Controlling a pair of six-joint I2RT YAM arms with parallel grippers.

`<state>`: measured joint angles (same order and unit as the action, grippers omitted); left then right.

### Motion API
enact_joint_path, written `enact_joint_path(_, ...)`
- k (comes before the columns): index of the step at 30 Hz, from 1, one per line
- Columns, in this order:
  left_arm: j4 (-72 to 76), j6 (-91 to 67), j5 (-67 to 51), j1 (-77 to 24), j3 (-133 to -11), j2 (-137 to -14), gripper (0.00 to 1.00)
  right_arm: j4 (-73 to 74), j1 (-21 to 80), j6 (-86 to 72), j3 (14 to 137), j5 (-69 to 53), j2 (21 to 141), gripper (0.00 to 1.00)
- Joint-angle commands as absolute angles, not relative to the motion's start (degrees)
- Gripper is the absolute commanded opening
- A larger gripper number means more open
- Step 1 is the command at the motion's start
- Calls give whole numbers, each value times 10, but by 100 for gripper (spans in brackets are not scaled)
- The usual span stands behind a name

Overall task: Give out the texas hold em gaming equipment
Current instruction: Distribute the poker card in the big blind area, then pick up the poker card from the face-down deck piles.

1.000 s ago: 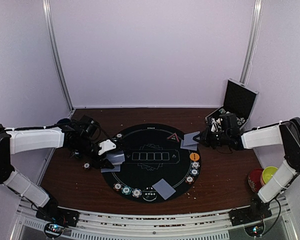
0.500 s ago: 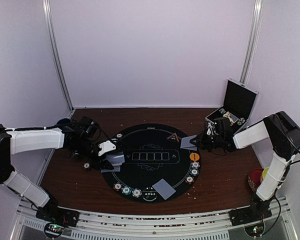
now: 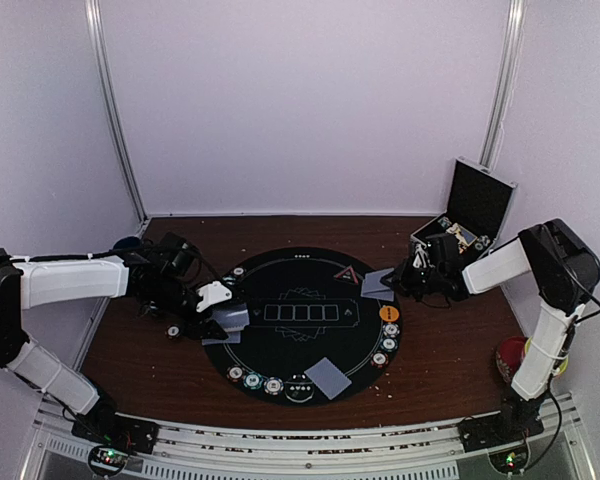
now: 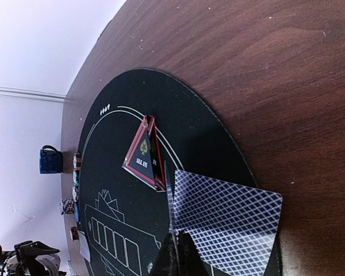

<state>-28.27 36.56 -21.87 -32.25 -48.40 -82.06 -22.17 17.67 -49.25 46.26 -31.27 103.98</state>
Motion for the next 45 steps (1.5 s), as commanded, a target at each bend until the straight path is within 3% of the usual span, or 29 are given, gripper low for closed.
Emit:
enact_joint_path(1, -259, 369, -224, -325, -481, -810, 53, -213, 171, -483, 475, -297, 1045, 7)
enact_joint_path(8, -259, 369, -224, -325, -481, -809, 53, -183, 169, -471, 482, -282, 1042, 36)
enact_joint_path(27, -259, 369, -225, -325, -484, -812, 53, -20, 174, -408, 497, -164, 949, 69)
enact_joint_path(31, -259, 370, -224, -325, -484, -812, 53, -19, 197, -388, 483, -146, 894, 74)
enact_joint_path(36, -260, 370, -221, -325, -483, -808, 53, -113, 285, -393, 451, -220, 845, 80)
enact_joint_path(45, -260, 369, -222, -328, -481, -794, 53, -259, 453, -463, 515, -284, 953, 79)
